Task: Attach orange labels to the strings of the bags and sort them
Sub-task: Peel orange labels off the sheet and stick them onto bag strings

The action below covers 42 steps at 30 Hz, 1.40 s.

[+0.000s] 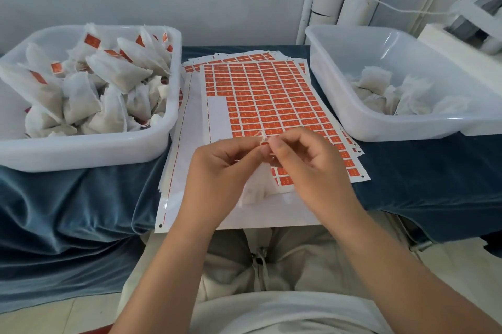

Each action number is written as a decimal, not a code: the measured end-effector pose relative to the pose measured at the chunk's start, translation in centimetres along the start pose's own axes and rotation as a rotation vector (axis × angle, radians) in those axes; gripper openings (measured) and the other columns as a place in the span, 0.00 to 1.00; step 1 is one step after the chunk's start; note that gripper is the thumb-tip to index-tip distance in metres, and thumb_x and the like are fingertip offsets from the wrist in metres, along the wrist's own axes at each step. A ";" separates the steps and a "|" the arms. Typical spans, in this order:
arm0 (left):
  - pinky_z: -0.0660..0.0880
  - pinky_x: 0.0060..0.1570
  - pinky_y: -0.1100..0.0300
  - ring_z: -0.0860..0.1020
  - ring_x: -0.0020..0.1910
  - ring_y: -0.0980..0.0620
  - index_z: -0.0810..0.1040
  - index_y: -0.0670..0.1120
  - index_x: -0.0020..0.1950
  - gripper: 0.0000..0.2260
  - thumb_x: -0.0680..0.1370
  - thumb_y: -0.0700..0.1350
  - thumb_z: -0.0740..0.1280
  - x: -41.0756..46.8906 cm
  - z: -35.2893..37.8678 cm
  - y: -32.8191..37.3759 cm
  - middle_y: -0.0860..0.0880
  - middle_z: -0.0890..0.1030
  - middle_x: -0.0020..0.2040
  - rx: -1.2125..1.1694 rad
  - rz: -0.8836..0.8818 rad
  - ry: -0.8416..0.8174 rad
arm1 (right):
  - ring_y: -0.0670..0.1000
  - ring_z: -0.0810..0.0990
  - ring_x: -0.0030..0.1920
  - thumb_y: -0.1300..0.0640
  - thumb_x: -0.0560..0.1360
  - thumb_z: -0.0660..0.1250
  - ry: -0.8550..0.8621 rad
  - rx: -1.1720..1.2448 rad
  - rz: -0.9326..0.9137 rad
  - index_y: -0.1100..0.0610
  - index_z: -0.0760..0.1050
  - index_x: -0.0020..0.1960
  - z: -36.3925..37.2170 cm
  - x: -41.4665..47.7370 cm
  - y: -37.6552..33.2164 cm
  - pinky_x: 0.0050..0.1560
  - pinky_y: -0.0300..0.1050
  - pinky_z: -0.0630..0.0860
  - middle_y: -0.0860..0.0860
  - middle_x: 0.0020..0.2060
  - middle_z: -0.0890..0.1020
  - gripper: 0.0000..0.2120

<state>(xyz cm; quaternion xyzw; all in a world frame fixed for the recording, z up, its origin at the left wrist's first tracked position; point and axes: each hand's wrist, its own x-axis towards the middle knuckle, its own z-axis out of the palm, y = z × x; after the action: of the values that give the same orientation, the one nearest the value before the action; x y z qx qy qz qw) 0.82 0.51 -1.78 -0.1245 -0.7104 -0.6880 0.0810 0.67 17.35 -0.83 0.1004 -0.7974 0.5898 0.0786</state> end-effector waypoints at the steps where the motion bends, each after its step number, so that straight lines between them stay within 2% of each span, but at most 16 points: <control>1: 0.81 0.57 0.63 0.87 0.54 0.53 0.89 0.51 0.56 0.08 0.82 0.42 0.71 0.0 0.0 0.2 0.54 0.89 0.50 -0.002 -0.008 -0.006 | 0.46 0.87 0.50 0.49 0.83 0.68 -0.021 -0.012 -0.013 0.52 0.82 0.55 -0.3 0.1 0.0 0.52 0.43 0.85 0.43 0.47 0.87 0.08; 4: 0.79 0.50 0.68 0.86 0.49 0.55 0.88 0.51 0.53 0.08 0.84 0.44 0.69 -0.1 0.5 0.3 0.54 0.88 0.45 0.009 -0.053 0.008 | 0.45 0.86 0.47 0.49 0.84 0.65 -0.029 -0.107 -0.049 0.52 0.80 0.53 -0.4 0.1 0.1 0.49 0.40 0.84 0.43 0.43 0.86 0.08; 8: 0.77 0.42 0.69 0.84 0.42 0.56 0.85 0.50 0.50 0.09 0.85 0.45 0.66 -0.5 1.7 0.3 0.54 0.86 0.42 0.088 -0.041 0.084 | 0.46 0.84 0.43 0.46 0.83 0.59 0.029 -0.255 -0.157 0.54 0.76 0.53 0.6 -0.5 0.3 0.42 0.37 0.81 0.43 0.42 0.83 0.13; 12: 0.80 0.41 0.59 0.82 0.41 0.51 0.80 0.50 0.51 0.09 0.87 0.44 0.62 -0.8 2.8 0.2 0.52 0.83 0.42 0.164 -0.007 0.113 | 0.49 0.82 0.38 0.50 0.86 0.57 -0.009 -0.213 -0.128 0.56 0.73 0.53 1.1 -0.7 0.3 0.40 0.47 0.81 0.43 0.38 0.79 0.12; 15: 0.77 0.39 0.66 0.81 0.40 0.56 0.79 0.51 0.50 0.09 0.87 0.45 0.62 -1.0 3.2 0.4 0.56 0.83 0.42 0.177 -0.002 0.108 | 0.48 0.81 0.36 0.46 0.85 0.54 0.019 -0.297 -0.183 0.55 0.72 0.52 1.0 -0.6 0.3 0.38 0.51 0.81 0.43 0.38 0.79 0.15; 18: 0.75 0.38 0.70 0.80 0.38 0.59 0.79 0.52 0.48 0.08 0.86 0.45 0.64 -1.0 3.2 0.6 0.59 0.81 0.39 0.181 0.005 0.119 | 0.47 0.80 0.35 0.42 0.84 0.52 0.049 -0.334 -0.238 0.55 0.72 0.52 1.2 -0.7 0.4 0.34 0.48 0.79 0.44 0.38 0.78 0.19; 22: 0.75 0.35 0.68 0.80 0.34 0.58 0.78 0.51 0.47 0.08 0.86 0.47 0.65 -0.1 2.4 1.8 0.57 0.81 0.36 0.234 0.020 0.186 | 0.49 0.81 0.37 0.46 0.87 0.52 0.014 -0.255 -0.223 0.54 0.73 0.58 1.3 -0.7 0.5 0.38 0.45 0.80 0.45 0.36 0.79 0.15; 24: 0.76 0.35 0.68 0.81 0.34 0.60 0.79 0.53 0.47 0.08 0.86 0.49 0.66 1.7 1.1 2.9 0.57 0.83 0.37 0.264 0.036 0.224 | 0.50 0.82 0.39 0.45 0.87 0.51 -0.028 -0.242 -0.220 0.49 0.72 0.62 1.0 -0.7 0.6 0.40 0.43 0.79 0.47 0.36 0.79 0.14; 27: 0.81 0.40 0.63 0.85 0.39 0.60 0.82 0.54 0.48 0.08 0.85 0.51 0.66 6.5 -1.9 4.8 0.58 0.87 0.39 0.327 0.044 0.275 | 0.50 0.82 0.40 0.42 0.87 0.50 -0.073 -0.276 -0.231 0.42 0.71 0.62 0.7 -0.5 0.7 0.43 0.43 0.78 0.46 0.38 0.80 0.13; 32: 0.80 0.42 0.62 0.83 0.35 0.60 0.84 0.46 0.44 0.10 0.82 0.43 0.65 16.8 -9.2 8.7 0.56 0.87 0.35 0.365 0.155 0.456 | 0.48 0.82 0.39 0.36 0.86 0.48 -0.130 -0.310 -0.228 0.38 0.75 0.56 0.2 -0.3 0.9 0.43 0.44 0.77 0.45 0.37 0.80 0.18; 35: 0.80 0.42 0.58 0.83 0.35 0.58 0.82 0.43 0.50 0.09 0.82 0.42 0.63 21.3 -13.7 10.0 0.53 0.88 0.41 0.423 0.156 0.566 | 0.48 0.82 0.39 0.35 0.84 0.47 -0.169 -0.326 -0.200 0.37 0.76 0.52 -0.1 -0.2 0.9 0.42 0.43 0.77 0.45 0.36 0.80 0.20; 37: 0.81 0.43 0.59 0.81 0.34 0.58 0.80 0.47 0.47 0.09 0.82 0.43 0.61 22.6 -16.3 9.6 0.52 0.87 0.43 0.567 0.122 0.527 | 0.46 0.82 0.41 0.33 0.83 0.46 -0.199 -0.364 -0.187 0.37 0.76 0.51 -0.3 -0.2 0.8 0.41 0.39 0.76 0.44 0.38 0.80 0.20; 38: 0.80 0.40 0.60 0.80 0.33 0.59 0.79 0.50 0.44 0.10 0.81 0.43 0.60 22.8 -17.4 9.1 0.53 0.85 0.41 0.704 0.084 0.466 | 0.45 0.82 0.42 0.33 0.82 0.45 -0.217 -0.383 -0.188 0.37 0.75 0.50 -0.3 -0.3 0.8 0.40 0.36 0.75 0.42 0.39 0.81 0.21; 40: 0.75 0.34 0.58 0.79 0.34 0.52 0.79 0.50 0.41 0.11 0.81 0.44 0.60 22.6 -19.6 7.1 0.53 0.83 0.39 1.074 -0.048 0.232 | 0.43 0.81 0.44 0.30 0.81 0.45 -0.254 -0.406 -0.208 0.38 0.77 0.50 -0.5 -0.4 0.7 0.41 0.31 0.72 0.40 0.40 0.81 0.24; 42: 0.72 0.39 0.56 0.77 0.38 0.43 0.81 0.42 0.44 0.13 0.83 0.46 0.61 21.9 -20.9 4.9 0.48 0.81 0.39 1.369 -0.177 -0.041 | 0.42 0.81 0.45 0.26 0.79 0.43 -0.295 -0.436 -0.224 0.43 0.79 0.49 -0.6 -0.4 0.8 0.43 0.30 0.72 0.41 0.39 0.81 0.31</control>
<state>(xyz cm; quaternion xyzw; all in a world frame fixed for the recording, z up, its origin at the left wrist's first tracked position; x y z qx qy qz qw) -19.85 -18.76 10.01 0.0004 -0.9937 -0.0859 0.0715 0.84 18.13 -1.49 0.2536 -0.8921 0.3711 0.0463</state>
